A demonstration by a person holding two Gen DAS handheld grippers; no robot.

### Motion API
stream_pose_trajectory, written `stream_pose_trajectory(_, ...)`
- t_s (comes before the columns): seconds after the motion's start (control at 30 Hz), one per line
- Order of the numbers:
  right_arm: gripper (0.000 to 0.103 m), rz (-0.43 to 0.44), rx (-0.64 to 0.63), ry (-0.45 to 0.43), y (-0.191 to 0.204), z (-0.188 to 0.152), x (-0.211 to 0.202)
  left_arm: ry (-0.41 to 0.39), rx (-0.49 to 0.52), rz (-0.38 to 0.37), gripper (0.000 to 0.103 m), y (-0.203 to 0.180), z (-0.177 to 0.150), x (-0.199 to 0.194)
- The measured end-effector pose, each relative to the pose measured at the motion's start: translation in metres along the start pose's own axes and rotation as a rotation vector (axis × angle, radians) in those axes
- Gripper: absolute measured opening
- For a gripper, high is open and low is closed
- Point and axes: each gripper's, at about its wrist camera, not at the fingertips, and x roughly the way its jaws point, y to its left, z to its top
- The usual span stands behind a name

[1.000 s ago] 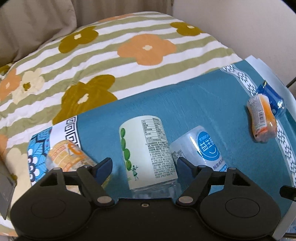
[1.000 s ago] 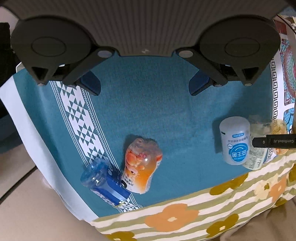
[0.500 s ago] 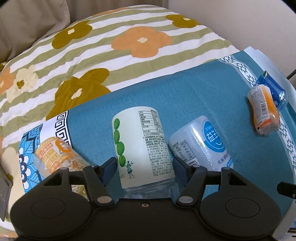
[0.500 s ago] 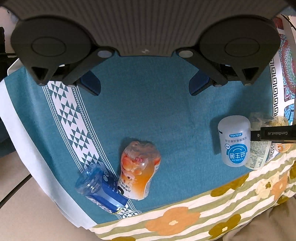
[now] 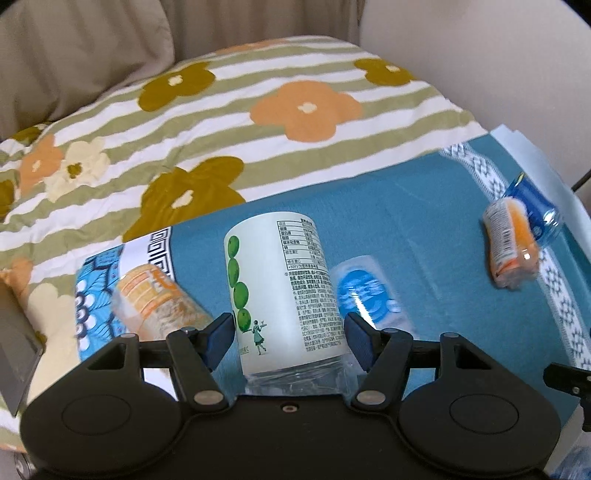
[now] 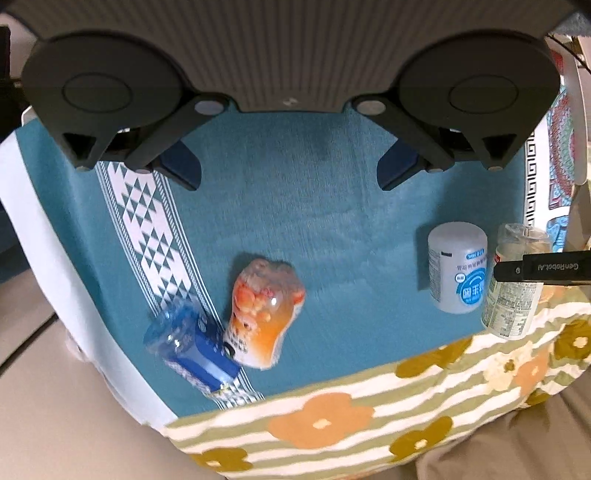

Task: Flip cup upright
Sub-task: 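Lower the right gripper over the lying cup and close on its body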

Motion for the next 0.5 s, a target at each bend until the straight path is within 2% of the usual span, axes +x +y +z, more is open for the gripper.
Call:
stream_pose_trajectory(0.23, 0.103, 0.058, -0.088, -0.037, -0.018, -0.002, -0.019, -0.035, -0.073, 0.032, 0.069, -0.032, -0.022, -0.043)
stream_pose_trajectory(0.5, 0.103, 0.115, -0.185, -0.050, -0.050, -0.013, -0.032, -0.015, -0.144, 0.023, 0.070, -0.092, -0.052, -0.058)
